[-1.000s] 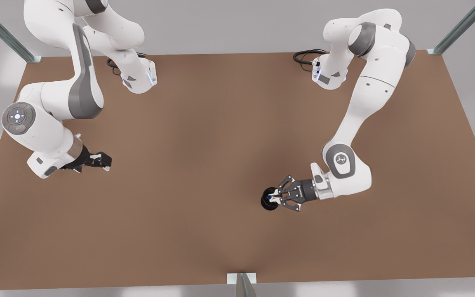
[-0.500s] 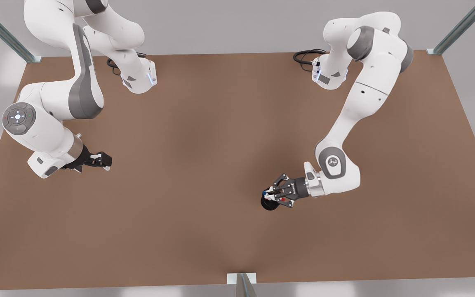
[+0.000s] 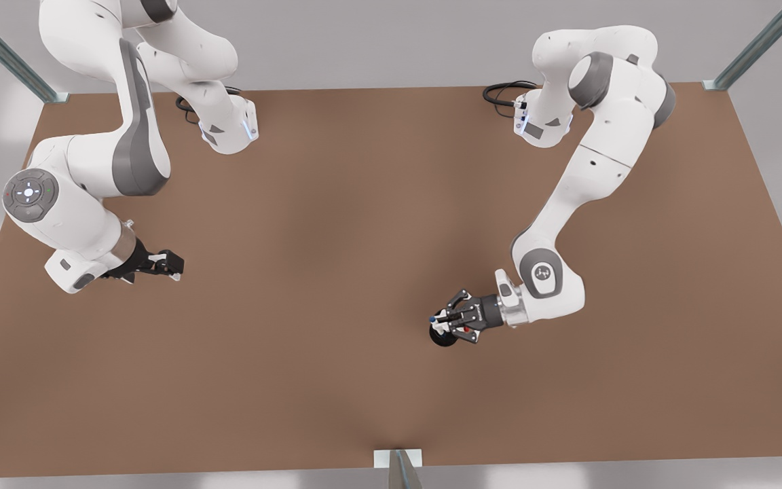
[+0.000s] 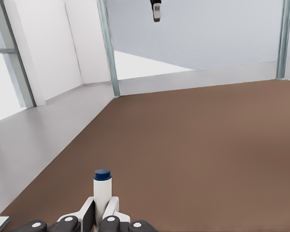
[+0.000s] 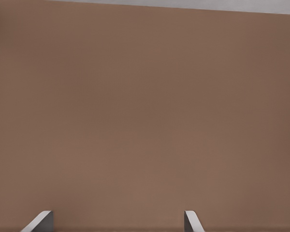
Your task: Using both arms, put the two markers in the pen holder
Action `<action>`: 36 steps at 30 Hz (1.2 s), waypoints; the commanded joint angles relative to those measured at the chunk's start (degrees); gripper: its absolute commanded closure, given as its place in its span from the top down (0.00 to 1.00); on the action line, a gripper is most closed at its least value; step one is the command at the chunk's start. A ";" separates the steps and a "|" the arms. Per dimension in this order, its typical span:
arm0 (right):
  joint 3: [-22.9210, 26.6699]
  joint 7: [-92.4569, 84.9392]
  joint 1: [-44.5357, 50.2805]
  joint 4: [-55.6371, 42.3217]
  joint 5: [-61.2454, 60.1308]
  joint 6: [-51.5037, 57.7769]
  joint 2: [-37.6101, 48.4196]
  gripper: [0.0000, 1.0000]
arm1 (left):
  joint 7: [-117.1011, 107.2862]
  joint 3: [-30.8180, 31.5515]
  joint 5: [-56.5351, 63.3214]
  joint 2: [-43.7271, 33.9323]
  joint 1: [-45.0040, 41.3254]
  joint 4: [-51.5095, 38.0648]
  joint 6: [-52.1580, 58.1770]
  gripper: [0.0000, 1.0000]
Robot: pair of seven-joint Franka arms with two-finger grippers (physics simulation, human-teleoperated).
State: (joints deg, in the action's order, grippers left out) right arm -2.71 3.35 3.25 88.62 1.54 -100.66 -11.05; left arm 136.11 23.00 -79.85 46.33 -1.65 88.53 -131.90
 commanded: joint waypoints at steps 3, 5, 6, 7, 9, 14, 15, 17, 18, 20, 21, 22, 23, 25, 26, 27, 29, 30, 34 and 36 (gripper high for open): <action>0.07 -0.81 0.00 -0.03 -0.04 0.02 0.06 1.00 | 7.51 0.03 -0.30 0.08 0.16 -0.02 0.15 1.00; -0.02 -0.81 0.00 -0.03 -0.04 0.02 0.06 1.00 | 7.51 0.03 -0.30 0.08 0.16 -0.02 0.15 1.00; -0.02 -0.81 0.00 -0.03 -0.04 0.02 0.06 1.00 | 7.51 0.03 -0.30 0.08 0.25 -0.02 0.15 1.00; -0.02 -0.81 0.00 -0.03 -0.04 0.02 0.06 1.00 | 7.51 0.03 -0.30 0.25 0.16 -0.11 0.15 1.00; 0.07 -0.81 0.00 -0.03 -0.04 0.02 0.06 1.00 | 7.51 0.03 -0.30 0.25 0.16 -0.02 0.15 1.00; -0.02 -0.81 0.00 -0.03 -0.04 0.02 0.06 1.00 | 7.51 0.03 -0.30 0.25 0.16 -0.02 0.15 1.00; -0.02 -0.81 0.00 -0.03 -0.04 0.02 0.06 1.00 | 7.51 0.03 -0.30 0.25 0.07 -0.02 0.15 1.00; -0.02 -0.81 0.00 -0.03 -0.04 0.02 0.06 1.00 | 7.51 0.03 -0.30 0.17 0.07 -0.02 0.15 1.00; -0.02 -0.81 0.00 -0.03 -0.04 0.02 0.06 1.00 | 7.42 0.03 -0.30 0.17 0.07 -0.02 0.15 1.00; -0.02 -0.81 0.00 -0.03 -0.04 0.02 0.06 1.00 | 5.41 0.03 -0.22 -0.18 0.07 -0.11 0.15 1.00; -0.02 -0.81 0.00 -0.03 -0.04 0.02 0.06 1.00 | -6.53 -0.15 1.89 -2.73 0.51 -0.37 0.32 1.00; -0.02 -0.81 0.00 -0.03 -0.04 0.02 0.06 1.00 | -22.08 -0.41 10.76 -6.51 0.60 -0.28 0.41 1.00; -0.02 -0.81 0.00 -0.03 -0.04 0.02 0.06 1.00 | -35.23 -0.50 17.77 -8.52 1.91 -0.28 0.59 1.00; -0.02 -0.81 0.00 -0.03 -0.04 0.02 0.06 1.00 | -71.22 -0.50 43.89 -15.03 6.22 -0.63 4.36 1.00; -0.02 -0.81 0.00 -0.03 -0.04 0.02 0.06 1.00 | -88.35 -0.50 53.03 -15.83 9.64 -4.05 13.49 1.00; -0.02 -0.81 0.00 -0.03 -0.04 0.02 0.06 1.00 | -100.67 -0.41 58.05 -15.83 13.07 -7.92 23.16 1.00; -0.02 -0.81 0.00 -0.03 -0.04 0.02 0.06 1.00 | -123.35 -0.06 80.28 -17.58 14.57 -14.17 36.35 1.00; 0.07 -1.07 0.00 -0.03 -0.04 0.02 0.06 1.00 | -129.59 -0.15 86.00 -20.04 14.57 -14.26 37.76 1.00; -0.02 -1.25 0.00 -0.03 -0.04 0.02 0.06 1.00 | -137.43 -20.60 84.09 -31.73 0.35 -13.47 41.63 1.00; -0.02 -1.16 0.00 -0.03 -0.04 0.02 0.06 1.00 | -137.16 -23.88 80.64 -36.39 -1.60 -8.47 39.62 1.00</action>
State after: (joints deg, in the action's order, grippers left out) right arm -2.69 2.57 3.27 88.62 1.54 -100.65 -11.05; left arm 72.36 1.55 -0.46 12.01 -1.54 78.65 -98.87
